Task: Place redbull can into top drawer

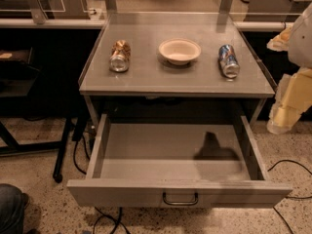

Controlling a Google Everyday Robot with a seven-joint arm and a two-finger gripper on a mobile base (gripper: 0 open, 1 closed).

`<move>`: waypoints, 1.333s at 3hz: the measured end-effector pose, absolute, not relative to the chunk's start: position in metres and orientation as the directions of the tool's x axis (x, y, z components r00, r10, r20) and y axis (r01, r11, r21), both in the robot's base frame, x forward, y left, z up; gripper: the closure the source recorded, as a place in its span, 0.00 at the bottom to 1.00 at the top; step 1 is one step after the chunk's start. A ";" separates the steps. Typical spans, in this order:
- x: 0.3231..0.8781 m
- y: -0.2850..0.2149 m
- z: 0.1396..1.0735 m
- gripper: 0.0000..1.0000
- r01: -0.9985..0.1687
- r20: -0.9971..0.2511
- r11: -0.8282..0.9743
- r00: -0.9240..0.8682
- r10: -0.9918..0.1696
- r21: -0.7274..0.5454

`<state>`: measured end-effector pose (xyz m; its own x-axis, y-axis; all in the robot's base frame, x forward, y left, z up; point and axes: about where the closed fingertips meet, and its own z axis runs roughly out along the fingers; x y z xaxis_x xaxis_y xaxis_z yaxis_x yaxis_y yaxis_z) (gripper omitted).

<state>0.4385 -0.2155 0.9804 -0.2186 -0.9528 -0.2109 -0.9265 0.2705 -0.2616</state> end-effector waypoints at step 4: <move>0.555 -0.265 0.948 0.00 -0.646 -0.115 0.728 -0.725 -0.679 -0.231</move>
Offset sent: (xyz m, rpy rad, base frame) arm 0.0623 -0.0080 -0.0167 0.0241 0.0113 -0.4940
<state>0.5549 -0.2646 0.9476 -0.7247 -0.6795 -0.1147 -0.6457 0.7277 -0.2312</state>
